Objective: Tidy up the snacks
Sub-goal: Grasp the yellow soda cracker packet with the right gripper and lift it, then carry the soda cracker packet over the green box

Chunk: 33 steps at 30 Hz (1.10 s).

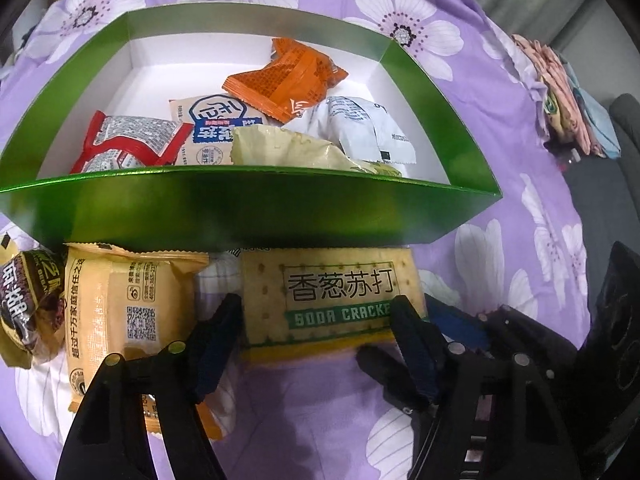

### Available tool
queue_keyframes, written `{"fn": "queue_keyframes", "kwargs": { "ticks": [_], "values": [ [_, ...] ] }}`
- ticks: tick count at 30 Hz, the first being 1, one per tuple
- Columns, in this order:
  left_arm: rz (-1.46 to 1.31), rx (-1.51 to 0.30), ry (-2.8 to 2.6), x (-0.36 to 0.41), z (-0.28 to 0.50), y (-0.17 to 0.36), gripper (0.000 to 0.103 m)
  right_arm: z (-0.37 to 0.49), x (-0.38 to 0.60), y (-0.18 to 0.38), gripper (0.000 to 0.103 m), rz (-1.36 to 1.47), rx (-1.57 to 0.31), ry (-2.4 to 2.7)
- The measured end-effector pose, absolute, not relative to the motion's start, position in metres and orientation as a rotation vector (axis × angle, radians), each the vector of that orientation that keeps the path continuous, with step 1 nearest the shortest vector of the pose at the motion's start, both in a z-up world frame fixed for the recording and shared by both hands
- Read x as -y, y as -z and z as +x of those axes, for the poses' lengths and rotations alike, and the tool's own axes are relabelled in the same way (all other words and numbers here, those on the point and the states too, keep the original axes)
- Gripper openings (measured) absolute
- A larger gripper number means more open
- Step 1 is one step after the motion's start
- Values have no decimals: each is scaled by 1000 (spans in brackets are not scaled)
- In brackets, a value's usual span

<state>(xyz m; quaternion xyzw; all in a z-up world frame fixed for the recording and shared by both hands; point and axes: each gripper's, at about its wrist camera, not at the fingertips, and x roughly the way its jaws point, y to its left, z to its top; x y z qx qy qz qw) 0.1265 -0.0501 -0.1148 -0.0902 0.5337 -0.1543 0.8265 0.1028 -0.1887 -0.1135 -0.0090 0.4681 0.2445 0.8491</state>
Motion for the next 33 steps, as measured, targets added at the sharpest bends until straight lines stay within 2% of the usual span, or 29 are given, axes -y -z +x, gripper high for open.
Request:
{"fn": "queue_keyframes", "kwargs": {
  "ticks": [8,22,33],
  "values": [
    [-212,-1094,334,47,111,103,75,86,191,102,45,-6,-945,-512],
    [-195,-938,364,39,69,48,75,44,184,48,45,-38,-811,-510],
    [-197,-842,363,28,67,13,75,43,174,13,45,-75,-719,-516]
  ]
}}
